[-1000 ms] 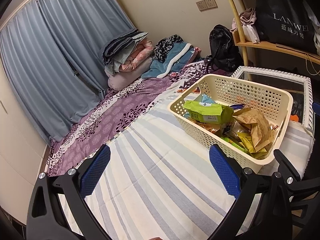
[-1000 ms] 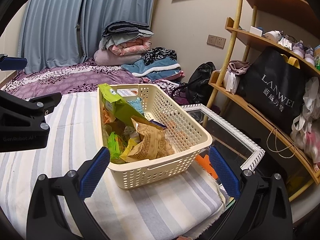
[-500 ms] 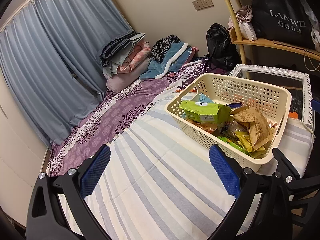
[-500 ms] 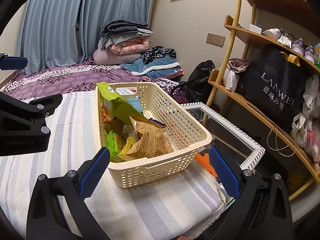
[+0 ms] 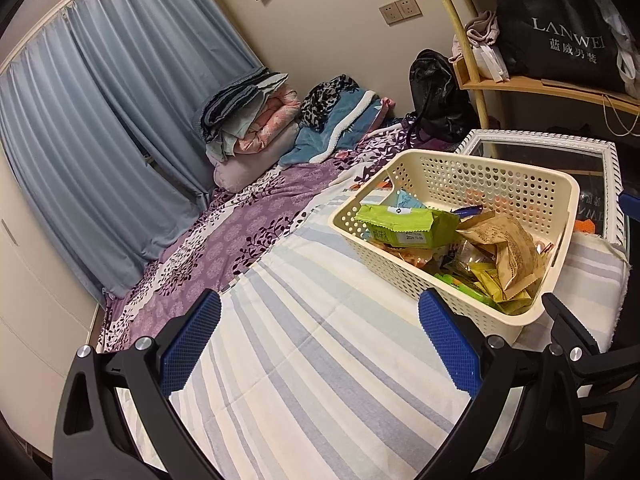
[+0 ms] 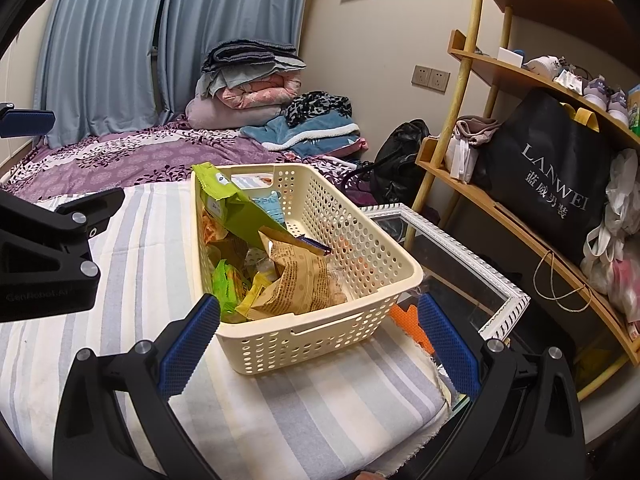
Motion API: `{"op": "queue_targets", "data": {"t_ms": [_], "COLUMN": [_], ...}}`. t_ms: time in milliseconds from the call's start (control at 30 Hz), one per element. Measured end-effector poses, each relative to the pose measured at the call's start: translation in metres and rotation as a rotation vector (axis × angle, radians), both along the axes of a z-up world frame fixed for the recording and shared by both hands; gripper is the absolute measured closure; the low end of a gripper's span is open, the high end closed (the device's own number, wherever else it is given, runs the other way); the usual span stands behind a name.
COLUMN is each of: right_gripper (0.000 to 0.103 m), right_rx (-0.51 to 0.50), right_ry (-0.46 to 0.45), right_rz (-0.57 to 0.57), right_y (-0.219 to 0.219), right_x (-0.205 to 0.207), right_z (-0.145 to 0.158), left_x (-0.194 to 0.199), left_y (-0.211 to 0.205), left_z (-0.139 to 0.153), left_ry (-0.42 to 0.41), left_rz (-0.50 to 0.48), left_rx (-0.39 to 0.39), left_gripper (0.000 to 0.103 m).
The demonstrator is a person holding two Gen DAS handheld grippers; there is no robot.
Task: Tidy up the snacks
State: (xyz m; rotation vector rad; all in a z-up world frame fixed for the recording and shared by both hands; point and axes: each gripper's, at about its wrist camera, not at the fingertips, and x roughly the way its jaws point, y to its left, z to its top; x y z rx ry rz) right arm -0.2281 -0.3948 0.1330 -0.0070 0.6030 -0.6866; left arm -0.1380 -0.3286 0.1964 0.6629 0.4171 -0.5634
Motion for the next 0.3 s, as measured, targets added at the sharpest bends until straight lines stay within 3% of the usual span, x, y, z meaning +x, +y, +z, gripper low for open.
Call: {"op": "queue_targets", "data": {"t_ms": [300], "right_gripper": [0.005], "right_rx": [-0.003], "right_ry": [0.007], "right_rz": [0.008], "right_y": [0.006], "right_x": [-0.001], "right_z": [-0.002], "left_x": [0.009], "left_y": [0.012], "left_z": [0.001], "left_ry": [0.039], "left_rz": [0.021], "left_rx": [-0.014], "left_gripper": [0.002]}}
